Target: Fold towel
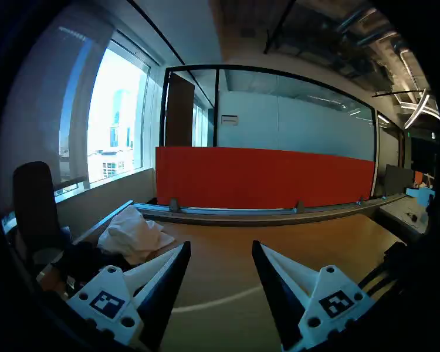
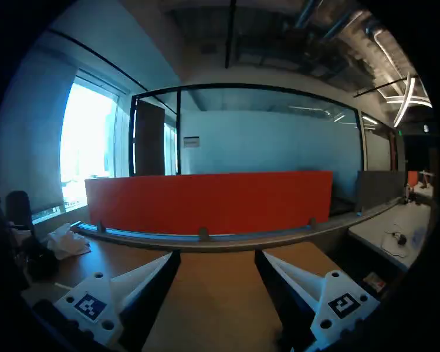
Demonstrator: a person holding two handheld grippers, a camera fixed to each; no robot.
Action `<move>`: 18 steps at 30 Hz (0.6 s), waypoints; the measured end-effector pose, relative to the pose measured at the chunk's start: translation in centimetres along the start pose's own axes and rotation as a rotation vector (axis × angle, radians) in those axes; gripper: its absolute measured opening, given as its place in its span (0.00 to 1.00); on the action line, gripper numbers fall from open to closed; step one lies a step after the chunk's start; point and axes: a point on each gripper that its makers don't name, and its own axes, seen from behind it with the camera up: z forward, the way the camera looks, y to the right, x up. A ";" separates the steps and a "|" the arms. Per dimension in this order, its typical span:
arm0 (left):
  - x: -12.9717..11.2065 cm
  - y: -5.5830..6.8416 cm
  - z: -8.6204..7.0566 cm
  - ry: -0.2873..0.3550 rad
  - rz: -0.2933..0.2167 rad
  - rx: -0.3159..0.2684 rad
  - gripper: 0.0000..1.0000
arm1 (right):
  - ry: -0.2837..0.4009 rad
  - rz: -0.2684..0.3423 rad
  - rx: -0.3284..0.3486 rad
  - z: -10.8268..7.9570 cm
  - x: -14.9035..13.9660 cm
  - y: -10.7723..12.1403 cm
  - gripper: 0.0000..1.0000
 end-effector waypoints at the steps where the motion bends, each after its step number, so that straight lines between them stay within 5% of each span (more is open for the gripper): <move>1: 0.1 -0.1 0.0 0.003 0.001 0.002 0.76 | 0.000 0.000 -0.003 0.0 0.0 0.0 0.98; 18: -2.2 0.1 1.2 0.027 0.042 0.002 0.76 | 0.023 0.025 -0.023 -0.5 -0.8 -0.6 0.98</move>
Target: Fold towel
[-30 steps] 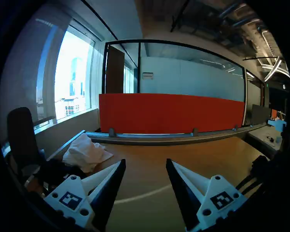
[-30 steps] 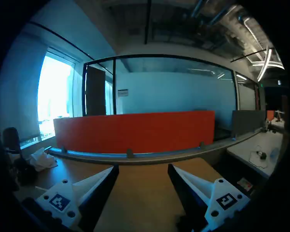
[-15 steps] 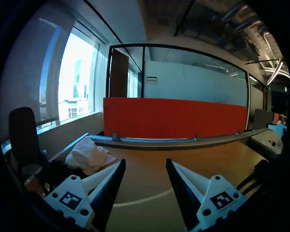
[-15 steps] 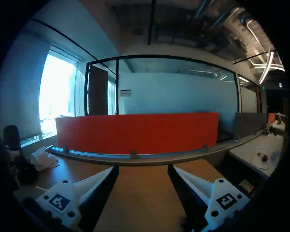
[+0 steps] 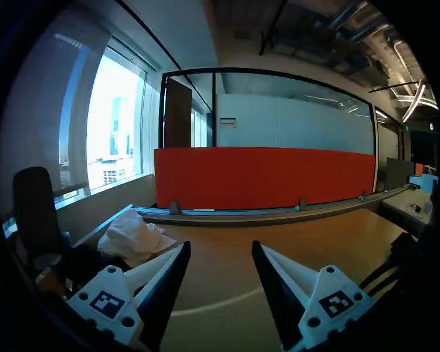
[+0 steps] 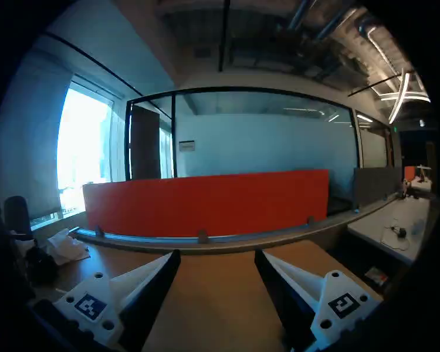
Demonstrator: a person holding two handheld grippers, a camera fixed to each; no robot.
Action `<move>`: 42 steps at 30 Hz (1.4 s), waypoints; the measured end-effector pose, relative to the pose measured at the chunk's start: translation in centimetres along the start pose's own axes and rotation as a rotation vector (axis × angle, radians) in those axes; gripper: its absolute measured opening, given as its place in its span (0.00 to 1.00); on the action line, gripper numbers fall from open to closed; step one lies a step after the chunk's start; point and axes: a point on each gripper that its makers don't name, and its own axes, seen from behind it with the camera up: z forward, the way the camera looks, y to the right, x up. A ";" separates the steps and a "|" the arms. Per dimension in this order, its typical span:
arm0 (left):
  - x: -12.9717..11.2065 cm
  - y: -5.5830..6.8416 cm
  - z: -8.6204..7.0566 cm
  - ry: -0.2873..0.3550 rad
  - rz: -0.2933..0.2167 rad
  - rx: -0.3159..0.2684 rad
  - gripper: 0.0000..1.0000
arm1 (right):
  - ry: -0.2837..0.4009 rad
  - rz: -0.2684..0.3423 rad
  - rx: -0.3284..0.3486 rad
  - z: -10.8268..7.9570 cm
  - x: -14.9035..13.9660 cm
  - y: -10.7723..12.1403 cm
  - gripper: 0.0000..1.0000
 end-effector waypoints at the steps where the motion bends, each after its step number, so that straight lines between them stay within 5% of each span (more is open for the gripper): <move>1: -0.3 0.0 0.0 0.001 0.003 0.000 0.76 | -0.002 -0.004 0.000 0.0 -0.3 -0.1 0.98; 11: -2.7 -0.3 0.0 0.047 0.023 0.007 0.76 | -0.011 0.005 0.008 -1.4 -2.1 -1.2 0.98; 42: -10.3 -2.2 0.3 0.139 -0.028 0.029 0.76 | 0.026 -0.008 -0.037 -3.3 -6.5 1.0 0.98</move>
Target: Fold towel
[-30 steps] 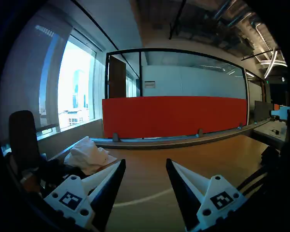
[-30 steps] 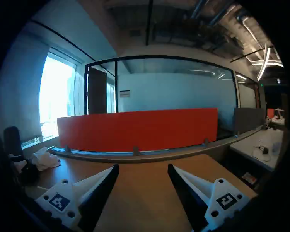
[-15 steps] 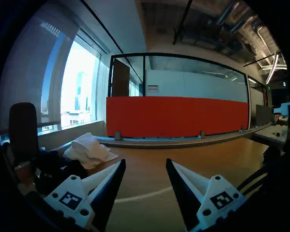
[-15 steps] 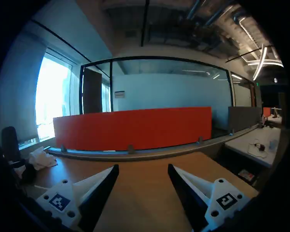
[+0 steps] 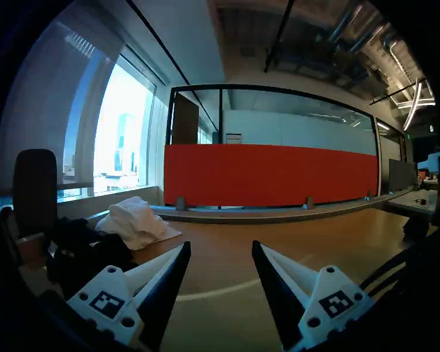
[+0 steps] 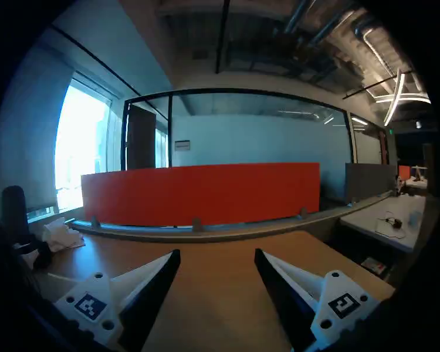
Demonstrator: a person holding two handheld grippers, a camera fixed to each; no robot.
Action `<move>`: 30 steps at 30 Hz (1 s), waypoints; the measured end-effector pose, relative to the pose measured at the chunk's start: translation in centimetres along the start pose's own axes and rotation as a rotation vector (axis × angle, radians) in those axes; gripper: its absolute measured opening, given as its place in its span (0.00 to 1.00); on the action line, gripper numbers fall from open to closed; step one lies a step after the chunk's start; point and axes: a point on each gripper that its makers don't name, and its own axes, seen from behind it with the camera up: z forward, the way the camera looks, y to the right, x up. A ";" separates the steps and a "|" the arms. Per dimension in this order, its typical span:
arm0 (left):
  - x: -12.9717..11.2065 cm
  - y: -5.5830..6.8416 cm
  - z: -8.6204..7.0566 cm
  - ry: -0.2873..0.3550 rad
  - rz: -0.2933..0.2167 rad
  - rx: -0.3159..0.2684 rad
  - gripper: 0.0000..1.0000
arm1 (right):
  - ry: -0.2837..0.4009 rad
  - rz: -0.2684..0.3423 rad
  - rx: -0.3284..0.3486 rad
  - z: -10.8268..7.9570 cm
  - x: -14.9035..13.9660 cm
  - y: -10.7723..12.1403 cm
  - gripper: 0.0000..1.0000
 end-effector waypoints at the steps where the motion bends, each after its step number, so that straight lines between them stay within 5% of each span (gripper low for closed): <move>1: -0.2 0.0 0.0 0.000 -0.001 0.001 0.76 | 0.002 0.000 -0.001 0.0 -0.1 0.1 0.98; 30: -2.7 -0.2 0.5 -0.005 0.027 0.008 0.76 | 0.025 -0.004 -0.005 0.5 -0.3 1.2 0.98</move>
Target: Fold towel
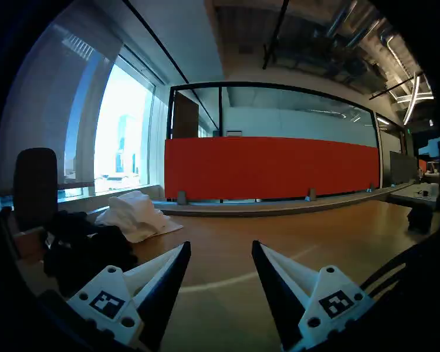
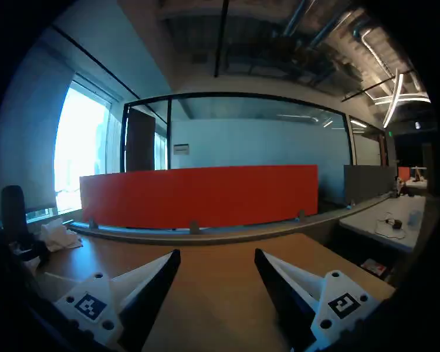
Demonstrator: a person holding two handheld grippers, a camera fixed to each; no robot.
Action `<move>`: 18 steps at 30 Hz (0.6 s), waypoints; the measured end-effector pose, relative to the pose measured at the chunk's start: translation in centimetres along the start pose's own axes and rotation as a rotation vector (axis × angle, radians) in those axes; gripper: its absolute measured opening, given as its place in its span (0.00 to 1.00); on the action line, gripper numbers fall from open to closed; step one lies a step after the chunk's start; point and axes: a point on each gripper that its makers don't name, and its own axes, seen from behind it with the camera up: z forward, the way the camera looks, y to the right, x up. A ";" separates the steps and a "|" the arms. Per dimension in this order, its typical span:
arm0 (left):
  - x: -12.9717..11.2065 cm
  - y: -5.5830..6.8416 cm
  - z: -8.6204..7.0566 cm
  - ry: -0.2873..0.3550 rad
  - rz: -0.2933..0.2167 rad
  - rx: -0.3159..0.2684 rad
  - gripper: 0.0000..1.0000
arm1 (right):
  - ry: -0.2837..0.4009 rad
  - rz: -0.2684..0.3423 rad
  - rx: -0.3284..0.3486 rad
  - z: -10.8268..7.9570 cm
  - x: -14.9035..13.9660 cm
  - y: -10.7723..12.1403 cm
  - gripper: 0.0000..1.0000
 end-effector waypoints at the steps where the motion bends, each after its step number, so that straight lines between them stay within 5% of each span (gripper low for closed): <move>1: 0.0 0.0 0.0 0.000 0.001 0.000 0.76 | 0.000 -0.003 -0.002 0.1 -0.1 0.1 0.98; 9: 0.0 0.0 0.1 0.000 0.002 0.000 0.77 | 0.007 -0.034 -0.015 0.9 -0.8 1.0 0.98; 15: 0.0 0.0 0.0 0.000 0.004 0.000 0.97 | 0.029 -0.042 -0.010 1.4 -1.5 1.6 0.98; 18: 0.0 0.0 0.0 0.000 0.004 0.000 0.97 | 0.027 -0.029 -0.005 1.7 -2.6 1.8 0.98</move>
